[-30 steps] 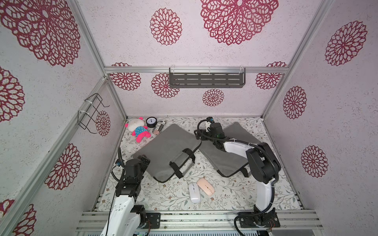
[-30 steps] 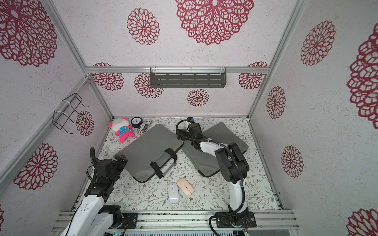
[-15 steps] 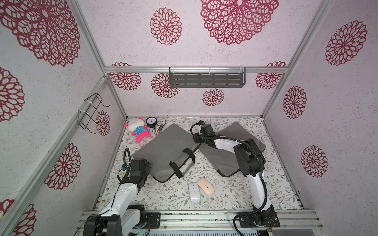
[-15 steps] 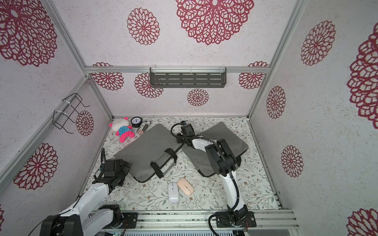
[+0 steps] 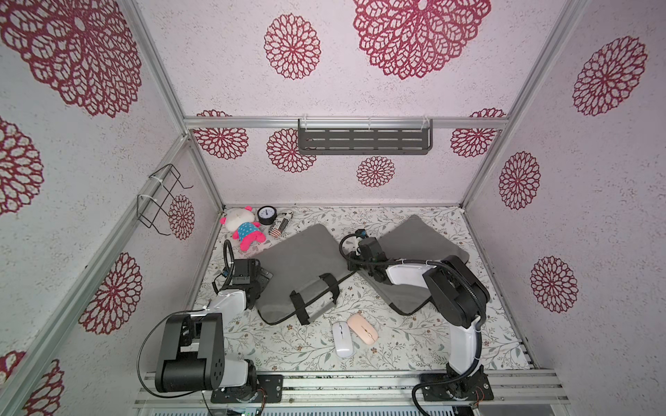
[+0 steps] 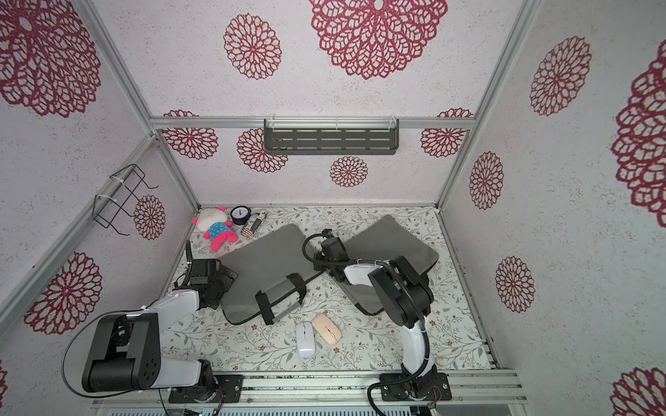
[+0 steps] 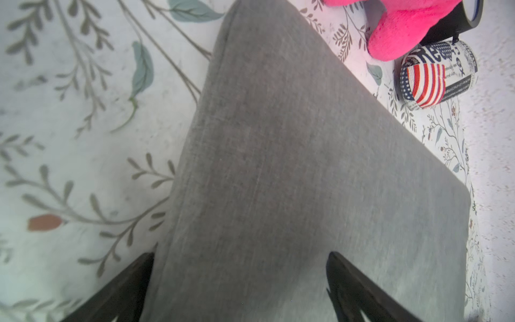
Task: Put the mouse into the laptop bag
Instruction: Adjust the zippered laptop bag at the center of the board.
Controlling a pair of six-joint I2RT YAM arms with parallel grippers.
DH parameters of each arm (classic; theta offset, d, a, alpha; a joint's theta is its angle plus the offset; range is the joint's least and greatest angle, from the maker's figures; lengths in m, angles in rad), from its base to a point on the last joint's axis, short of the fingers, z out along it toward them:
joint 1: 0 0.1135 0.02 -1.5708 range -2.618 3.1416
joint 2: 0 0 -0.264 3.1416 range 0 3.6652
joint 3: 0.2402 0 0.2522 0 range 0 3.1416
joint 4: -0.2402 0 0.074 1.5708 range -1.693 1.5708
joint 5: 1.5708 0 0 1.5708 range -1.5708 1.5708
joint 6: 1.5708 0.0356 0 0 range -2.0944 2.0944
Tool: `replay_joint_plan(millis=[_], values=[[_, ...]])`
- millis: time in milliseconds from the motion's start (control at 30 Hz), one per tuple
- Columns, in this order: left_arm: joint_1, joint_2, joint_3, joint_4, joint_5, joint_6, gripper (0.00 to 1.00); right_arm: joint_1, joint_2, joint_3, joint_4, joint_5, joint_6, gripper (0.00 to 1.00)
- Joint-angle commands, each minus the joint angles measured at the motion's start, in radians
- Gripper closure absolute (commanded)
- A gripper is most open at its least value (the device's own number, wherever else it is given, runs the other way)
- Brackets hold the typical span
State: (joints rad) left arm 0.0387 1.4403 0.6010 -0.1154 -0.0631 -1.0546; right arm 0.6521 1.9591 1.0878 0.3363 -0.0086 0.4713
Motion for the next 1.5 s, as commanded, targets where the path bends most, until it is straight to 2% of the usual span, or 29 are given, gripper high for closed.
replay_joint_plan(millis=[0, 100, 233, 400, 500, 633, 767, 967, 1100, 1267, 1467], values=[[0.015, 0.064, 0.073, 0.047, 0.033, 0.062, 0.02, 0.041, -0.075, -0.086, 0.075, -0.047, 0.043, 1.0], [0.045, 0.109, 0.12, 0.054, 0.062, 0.093, 0.02, 0.073, -0.108, -0.143, 0.106, -0.034, 0.065, 1.0], [0.066, 0.133, 0.216, 0.009, 0.054, 0.148, 0.02, 0.116, -0.149, -0.204, 0.157, -0.029, 0.096, 0.91], [0.089, 0.133, 0.349, -0.084, 0.017, 0.181, 0.02, 0.189, -0.16, -0.239, 0.202, -0.019, 0.125, 0.71], [0.096, 0.065, 0.394, -0.203, -0.077, 0.163, 0.02, 0.214, -0.151, -0.243, 0.236, -0.049, 0.132, 0.64], [0.096, -0.138, 0.318, -0.28, -0.156, 0.082, 0.02, 0.242, -0.152, -0.251, 0.275, -0.079, 0.124, 0.52], [0.087, -0.328, 0.225, -0.435, -0.078, -0.014, 0.02, 0.267, -0.16, -0.263, 0.321, -0.119, 0.097, 0.42], [0.005, -0.526, 0.009, -0.468, -0.019, -0.147, 0.02, 0.322, -0.16, -0.265, 0.341, -0.151, 0.003, 0.37], [-0.043, -0.549, -0.072, -0.424, -0.005, -0.172, 0.02, 0.339, -0.23, -0.324, 0.326, -0.084, -0.102, 0.33], [-0.05, -0.464, -0.096, -0.364, -0.003, -0.144, 0.02, 0.337, -0.341, -0.441, 0.296, 0.053, -0.262, 0.3], [-0.049, -0.352, -0.071, -0.337, 0.005, -0.087, 0.02, 0.337, -0.351, -0.579, 0.404, 0.022, -0.438, 0.32]])
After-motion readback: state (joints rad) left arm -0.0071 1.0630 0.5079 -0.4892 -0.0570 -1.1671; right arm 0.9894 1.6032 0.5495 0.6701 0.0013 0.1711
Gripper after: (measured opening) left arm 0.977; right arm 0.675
